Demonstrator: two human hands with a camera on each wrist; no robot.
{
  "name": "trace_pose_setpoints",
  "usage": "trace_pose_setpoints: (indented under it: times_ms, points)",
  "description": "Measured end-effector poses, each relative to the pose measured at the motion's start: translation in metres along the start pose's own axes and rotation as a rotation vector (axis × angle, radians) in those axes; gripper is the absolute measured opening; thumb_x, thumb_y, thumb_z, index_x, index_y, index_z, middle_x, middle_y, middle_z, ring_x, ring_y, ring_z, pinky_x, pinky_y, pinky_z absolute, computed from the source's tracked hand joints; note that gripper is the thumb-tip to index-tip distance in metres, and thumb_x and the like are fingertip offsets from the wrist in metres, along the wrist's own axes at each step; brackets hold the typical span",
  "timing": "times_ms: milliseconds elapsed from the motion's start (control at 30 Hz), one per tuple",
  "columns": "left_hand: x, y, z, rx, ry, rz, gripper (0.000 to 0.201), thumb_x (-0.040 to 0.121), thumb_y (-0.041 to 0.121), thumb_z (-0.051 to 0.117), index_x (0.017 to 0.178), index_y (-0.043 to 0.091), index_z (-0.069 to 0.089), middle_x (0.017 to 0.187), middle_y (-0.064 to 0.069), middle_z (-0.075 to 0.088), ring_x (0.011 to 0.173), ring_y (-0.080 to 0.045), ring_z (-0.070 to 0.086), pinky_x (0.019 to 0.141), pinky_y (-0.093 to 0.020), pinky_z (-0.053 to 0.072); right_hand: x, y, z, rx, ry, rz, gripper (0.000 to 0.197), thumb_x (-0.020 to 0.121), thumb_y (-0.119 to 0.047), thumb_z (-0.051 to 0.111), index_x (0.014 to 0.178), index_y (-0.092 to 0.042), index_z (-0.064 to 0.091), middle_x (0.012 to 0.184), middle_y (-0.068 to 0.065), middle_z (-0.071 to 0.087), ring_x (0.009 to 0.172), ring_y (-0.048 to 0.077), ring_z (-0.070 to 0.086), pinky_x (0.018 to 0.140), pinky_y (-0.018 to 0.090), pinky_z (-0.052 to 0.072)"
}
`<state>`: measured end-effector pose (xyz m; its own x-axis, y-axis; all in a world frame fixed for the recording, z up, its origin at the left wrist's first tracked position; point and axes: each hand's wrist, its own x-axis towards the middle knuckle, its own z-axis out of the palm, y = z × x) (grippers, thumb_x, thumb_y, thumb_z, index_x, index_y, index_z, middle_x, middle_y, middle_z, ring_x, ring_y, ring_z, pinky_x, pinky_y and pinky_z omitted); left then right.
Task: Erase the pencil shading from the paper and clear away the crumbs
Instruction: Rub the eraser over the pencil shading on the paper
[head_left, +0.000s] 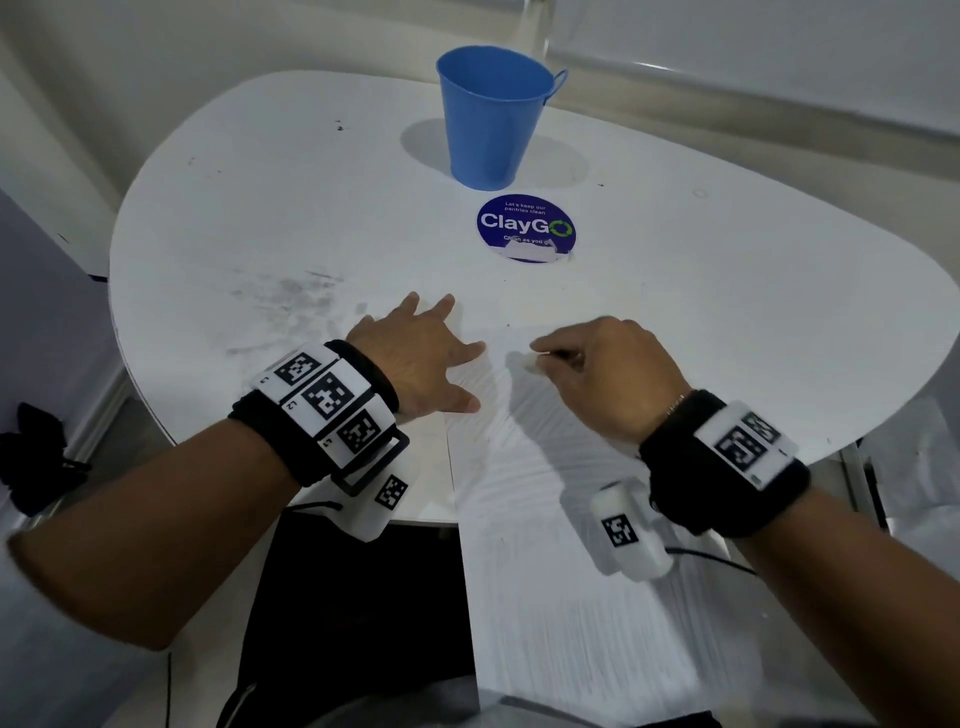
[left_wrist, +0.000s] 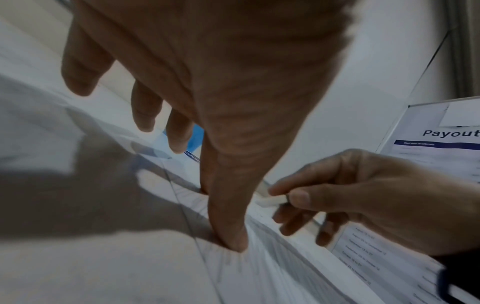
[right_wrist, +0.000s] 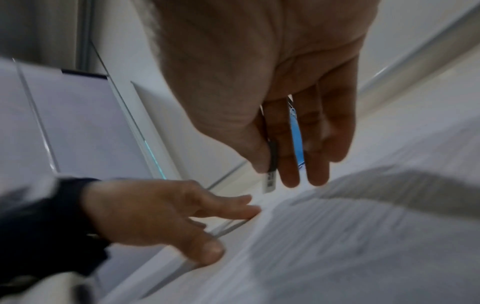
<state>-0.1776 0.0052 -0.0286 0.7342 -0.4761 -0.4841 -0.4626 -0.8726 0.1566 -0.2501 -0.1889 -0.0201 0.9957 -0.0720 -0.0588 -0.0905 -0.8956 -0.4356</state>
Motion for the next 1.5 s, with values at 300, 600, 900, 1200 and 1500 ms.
trace_pose_setpoints:
  times_ms: [300, 600, 900, 1200, 1500]
  points:
    - [0.001, 0.002, 0.000, 0.057, 0.025, -0.069, 0.084, 0.083, 0.078, 0.056, 0.155, 0.051, 0.023, 0.170, 0.003, -0.007, 0.156, -0.028, -0.007, 0.121, -0.061, 0.017, 0.030, 0.002, 0.006, -0.083, -0.018, 0.080, 0.020, 0.095, -0.027, 0.058, 0.103, -0.026, 0.076, 0.106, -0.007, 0.074, 0.098, 0.022, 0.065, 0.086, 0.035, 0.053]
    - [-0.002, 0.001, 0.000, 0.077, -0.017, -0.027, 0.083, 0.085, 0.078, 0.053, 0.155, 0.052, 0.017, 0.169, 0.005, -0.011, 0.156, -0.028, -0.007, 0.118, -0.064, 0.022, 0.032, -0.002, 0.008, -0.021, -0.091, 0.059, 0.017, 0.092, -0.029, 0.061, 0.098, -0.026, 0.077, 0.098, -0.009, 0.074, 0.091, 0.018, 0.066, 0.084, 0.034, 0.054]
    - [-0.005, 0.026, 0.012, 0.056, -0.056, 0.101, 0.083, 0.087, 0.076, 0.053, 0.155, 0.053, 0.012, 0.168, 0.008, -0.017, 0.155, -0.026, -0.013, 0.121, -0.064, 0.012, -0.013, 0.031, 0.021, 0.247, -0.007, 0.151, 0.020, 0.090, -0.025, 0.061, 0.102, -0.026, 0.077, 0.079, -0.014, 0.071, 0.073, 0.004, 0.063, 0.071, 0.024, 0.051]
    - [-0.009, 0.031, 0.018, 0.038, -0.004, 0.038, 0.090, 0.082, 0.084, 0.048, 0.157, 0.050, 0.011, 0.168, 0.007, -0.017, 0.155, -0.022, -0.013, 0.123, -0.058, 0.010, -0.021, 0.038, 0.026, 0.195, 0.077, 0.094, 0.014, 0.092, -0.027, 0.062, 0.100, -0.029, 0.074, 0.067, -0.017, 0.063, 0.063, 0.001, 0.058, 0.061, 0.016, 0.041]
    - [-0.010, 0.026, 0.012, 0.004, -0.064, -0.004, 0.095, 0.076, 0.082, 0.059, 0.153, 0.058, 0.010, 0.167, 0.012, -0.016, 0.155, -0.020, -0.013, 0.122, -0.057, 0.012, -0.021, 0.044, 0.018, 0.146, 0.103, 0.077, 0.018, 0.094, -0.029, 0.060, 0.102, -0.029, 0.076, 0.082, -0.009, 0.073, 0.075, 0.016, 0.066, 0.070, 0.034, 0.055]
